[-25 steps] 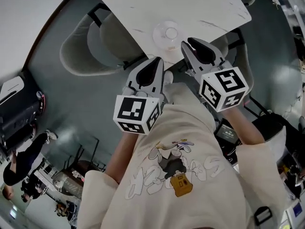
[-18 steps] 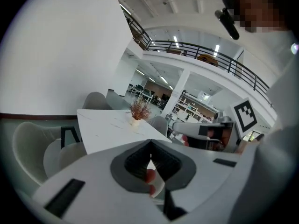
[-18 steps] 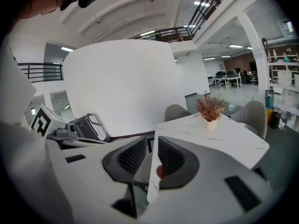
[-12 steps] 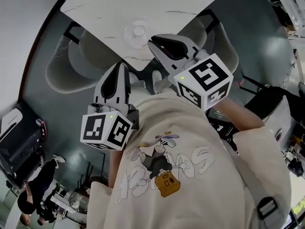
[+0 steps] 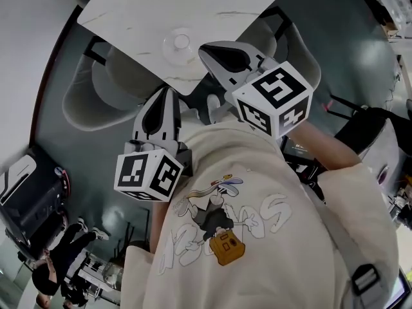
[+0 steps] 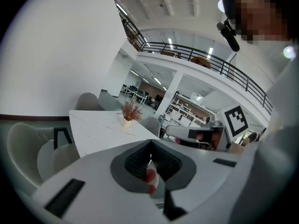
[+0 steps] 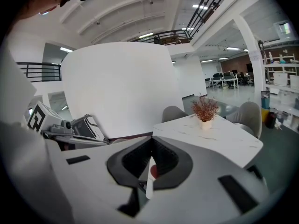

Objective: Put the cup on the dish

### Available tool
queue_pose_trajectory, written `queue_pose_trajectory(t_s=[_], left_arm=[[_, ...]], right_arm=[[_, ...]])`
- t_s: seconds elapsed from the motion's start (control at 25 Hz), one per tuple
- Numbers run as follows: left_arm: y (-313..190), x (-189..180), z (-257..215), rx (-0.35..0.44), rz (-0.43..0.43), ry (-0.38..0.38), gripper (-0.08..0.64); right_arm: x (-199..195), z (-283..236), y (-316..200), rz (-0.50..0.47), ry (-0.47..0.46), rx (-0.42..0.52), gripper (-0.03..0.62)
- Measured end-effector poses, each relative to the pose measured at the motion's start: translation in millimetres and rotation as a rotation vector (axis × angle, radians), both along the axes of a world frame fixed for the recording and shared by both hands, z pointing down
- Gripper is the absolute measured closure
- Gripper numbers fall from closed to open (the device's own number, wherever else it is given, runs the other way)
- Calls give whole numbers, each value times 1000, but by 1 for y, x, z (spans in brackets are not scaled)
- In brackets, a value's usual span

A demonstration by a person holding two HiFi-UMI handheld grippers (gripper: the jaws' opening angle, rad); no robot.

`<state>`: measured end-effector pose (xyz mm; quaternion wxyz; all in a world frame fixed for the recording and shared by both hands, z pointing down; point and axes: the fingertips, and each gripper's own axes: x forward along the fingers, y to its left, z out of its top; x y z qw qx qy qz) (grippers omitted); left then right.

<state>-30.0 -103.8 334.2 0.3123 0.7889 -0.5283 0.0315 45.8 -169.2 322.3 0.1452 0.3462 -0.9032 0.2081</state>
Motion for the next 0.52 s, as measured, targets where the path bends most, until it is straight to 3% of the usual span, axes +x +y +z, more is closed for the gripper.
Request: queue_pose_trajectory(t_s=[0.52], left_arm=[[-3,-7,4,-10,0,-4,557]], right_arm=[[-9,8,-3,-17,20,7,588]])
